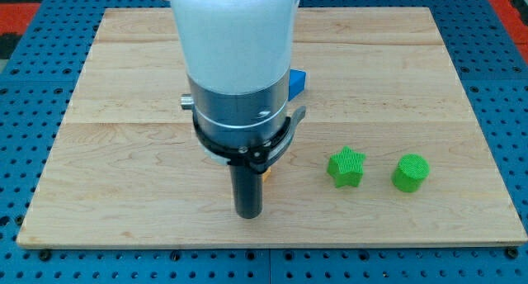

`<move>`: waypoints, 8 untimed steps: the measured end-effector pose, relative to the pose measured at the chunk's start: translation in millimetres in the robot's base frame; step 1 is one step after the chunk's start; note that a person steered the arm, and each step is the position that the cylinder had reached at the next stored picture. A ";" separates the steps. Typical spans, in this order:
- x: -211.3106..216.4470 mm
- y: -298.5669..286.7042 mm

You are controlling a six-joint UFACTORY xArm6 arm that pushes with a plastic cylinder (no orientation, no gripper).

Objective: Push the red star down a bit

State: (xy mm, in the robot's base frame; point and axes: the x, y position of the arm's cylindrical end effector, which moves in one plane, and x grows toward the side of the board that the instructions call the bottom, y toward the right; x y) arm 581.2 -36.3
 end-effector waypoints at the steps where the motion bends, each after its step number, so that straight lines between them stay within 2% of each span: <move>1: -35.5 -119.6; 2: -98.0 -153.3; 3: -127.7 -102.9; 4: -157.4 -93.0; 6: -176.7 -17.3; 7: -202.1 -17.3; 8: -201.1 11.7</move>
State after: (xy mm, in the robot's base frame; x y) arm 380.1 -24.6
